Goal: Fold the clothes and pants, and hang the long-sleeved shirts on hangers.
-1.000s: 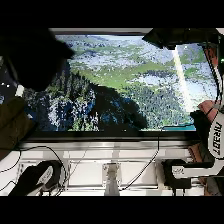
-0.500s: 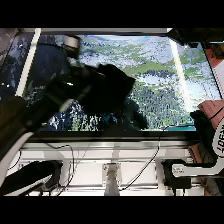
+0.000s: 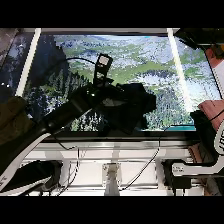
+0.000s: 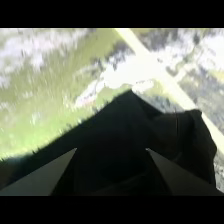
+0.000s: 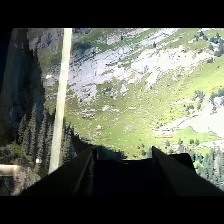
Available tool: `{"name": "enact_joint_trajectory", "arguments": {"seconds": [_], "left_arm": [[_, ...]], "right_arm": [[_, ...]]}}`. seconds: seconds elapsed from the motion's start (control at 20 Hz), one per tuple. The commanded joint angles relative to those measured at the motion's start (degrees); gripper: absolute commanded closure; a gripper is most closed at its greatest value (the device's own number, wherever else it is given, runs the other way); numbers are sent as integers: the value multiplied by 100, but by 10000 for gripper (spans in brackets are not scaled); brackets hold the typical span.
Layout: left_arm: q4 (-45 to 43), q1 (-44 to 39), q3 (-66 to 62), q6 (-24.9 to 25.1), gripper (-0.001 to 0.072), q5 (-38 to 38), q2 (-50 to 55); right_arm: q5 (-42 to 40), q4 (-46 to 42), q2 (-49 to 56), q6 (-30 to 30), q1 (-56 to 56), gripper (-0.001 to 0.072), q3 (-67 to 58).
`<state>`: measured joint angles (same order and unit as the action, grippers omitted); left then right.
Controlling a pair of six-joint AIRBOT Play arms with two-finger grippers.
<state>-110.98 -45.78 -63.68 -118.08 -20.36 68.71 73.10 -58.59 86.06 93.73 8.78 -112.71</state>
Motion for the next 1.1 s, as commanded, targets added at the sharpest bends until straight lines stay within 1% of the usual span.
{"name": "enact_joint_trajectory", "arguments": {"seconds": [0.0, 0.05, 0.15, 0.2, 0.25, 0.3, 0.4, 0.45, 0.5, 0.55, 0.6, 0.65, 0.7, 0.75, 0.8, 0.85, 0.9, 0.95, 1.0, 1.05], "left_arm": [[-588, 212, 2, -2, 626, -61, -376], [-605, 350, 2, -2, 692, -96, -448], [-433, 588, 2, 0, 694, -256, -466], [-289, 662, 2, 7, 695, -422, -435], [-81, 678, 4, 212, 695, -575, -391], [229, 638, 4, 774, 695, -605, -341], [1093, 380, 2, 2380, 695, -551, -181], [1471, 205, 2, 3062, 695, -560, -50], [1725, 35, 2, 3438, 694, -560, 107], [1784, -149, 2, 3569, 692, -557, 297], [1779, -302, 2, 3569, 691, -501, 494], [1779, -413, 2, 3567, 628, -407, 669], [1781, -518, 2, 3565, 395, -192, 850], [1786, -605, 2, 3563, 202, 175, 1019], [1779, -702, 2, 3567, 163, 649, 1187], [1746, -789, 2, 3569, 163, 1204, 1377], [1602, -846, 2, 3571, 163, 1637, 1574], [1493, -866, 2, 3569, 164, 1777, 1749], [1504, -866, 2, 3563, 166, 1674, 1871], [1502, -863, 2, 3563, 259, 1373, 1908]], "right_arm": [[22, -269, 55, -50, 11, 587, -2], [83, -398, 66, -83, 11, 688, -2], [313, -610, 114, -118, 11, 690, 4], [503, -612, 153, -251, 11, 692, 61], [684, -564, 188, -369, 13, 693, 184], [833, -348, 216, -577, 13, 693, 422], [968, 313, 234, -1049, 15, 693, 1161], [1005, 599, 234, -1266, 15, 693, 1596], [1047, 826, 234, -1456, 15, 692, 1991], [1174, 1008, 236, -1591, 15, 692, 2339], [1259, 1113, 236, -1646, 11, 689, 2662], [1228, 1202, 236, -1633, -20, 683, 2931], [1088, 1228, 236, -1631, -59, 629, 3115], [927, 1145, 236, -1631, -92, 512, 3220], [778, 997, 236, -1626, -122, 394, 3228], [713, 986, 234, -1589, -120, 358, 3215], [658, 988, 234, -1429, -118, 344, 3213], [605, 988, 236, -1272, -120, 303, 3213], [577, 997, 238, -1108, -131, 303, 3213], [577, 1010, 243, -979, -173, 303, 3215]]}}
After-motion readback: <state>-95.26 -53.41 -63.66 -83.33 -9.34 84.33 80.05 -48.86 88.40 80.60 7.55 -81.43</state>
